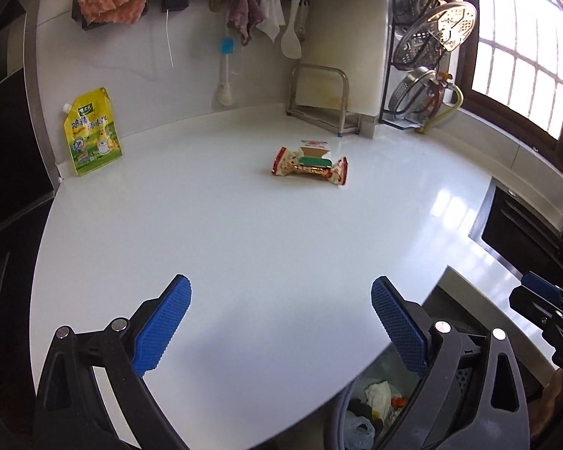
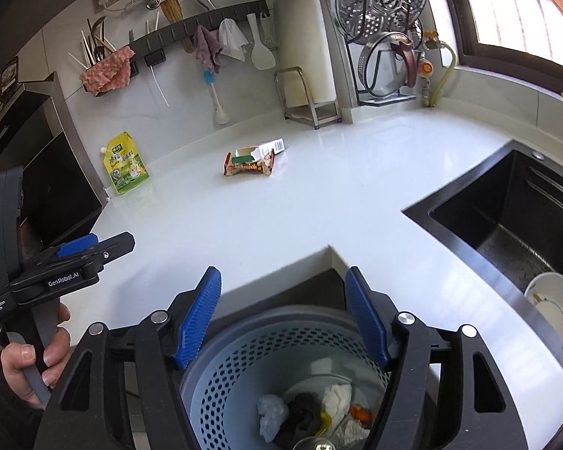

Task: Collect trash
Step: 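Move both open tools toward the snack wrapper and carton on the counter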

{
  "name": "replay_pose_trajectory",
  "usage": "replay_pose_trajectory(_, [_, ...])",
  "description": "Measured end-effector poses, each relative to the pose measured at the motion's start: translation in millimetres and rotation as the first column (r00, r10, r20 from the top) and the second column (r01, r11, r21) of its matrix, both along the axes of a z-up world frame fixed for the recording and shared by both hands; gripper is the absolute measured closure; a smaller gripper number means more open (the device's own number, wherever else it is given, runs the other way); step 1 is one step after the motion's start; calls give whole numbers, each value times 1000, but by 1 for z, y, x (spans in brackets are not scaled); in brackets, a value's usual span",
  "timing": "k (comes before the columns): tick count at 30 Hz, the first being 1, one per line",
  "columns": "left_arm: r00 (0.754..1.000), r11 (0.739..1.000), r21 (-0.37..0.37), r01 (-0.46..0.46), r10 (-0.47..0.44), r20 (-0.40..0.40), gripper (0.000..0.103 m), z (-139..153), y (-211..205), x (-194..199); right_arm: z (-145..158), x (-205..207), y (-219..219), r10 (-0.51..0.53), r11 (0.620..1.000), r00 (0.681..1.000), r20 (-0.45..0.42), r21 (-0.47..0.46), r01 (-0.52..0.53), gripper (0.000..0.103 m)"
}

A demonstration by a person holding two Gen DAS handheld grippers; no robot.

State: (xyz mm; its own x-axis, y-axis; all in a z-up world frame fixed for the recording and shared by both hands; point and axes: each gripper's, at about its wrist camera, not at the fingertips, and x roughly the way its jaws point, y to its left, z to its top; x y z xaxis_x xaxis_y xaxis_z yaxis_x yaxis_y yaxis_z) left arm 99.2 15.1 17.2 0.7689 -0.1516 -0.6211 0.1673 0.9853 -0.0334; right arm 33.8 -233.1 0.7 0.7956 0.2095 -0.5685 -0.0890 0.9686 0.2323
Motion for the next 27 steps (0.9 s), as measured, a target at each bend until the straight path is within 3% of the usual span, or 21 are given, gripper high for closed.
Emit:
replay_pose_trajectory(8, [995,996,-3,-92,92,40,7,13,34,61,21,107,26,20,1000,999,-29,3,-20,37])
replay_pose_trajectory(13, [992,992,34,-120,119,44,7,10,46,88,25,173,46,9,1000,999,-50,-13,-10,31])
replay_pose_trajectory(19, [994,994,35,-107,107,15,7,-6,50,109,15,246,62,-16,1000,993,-117,1,16,27])
replay_pose_trajectory(27, [996,995,24,-94,94,-12,7,-19,57,117,-3,303,82,-52,999,985,-166,-7,52,23])
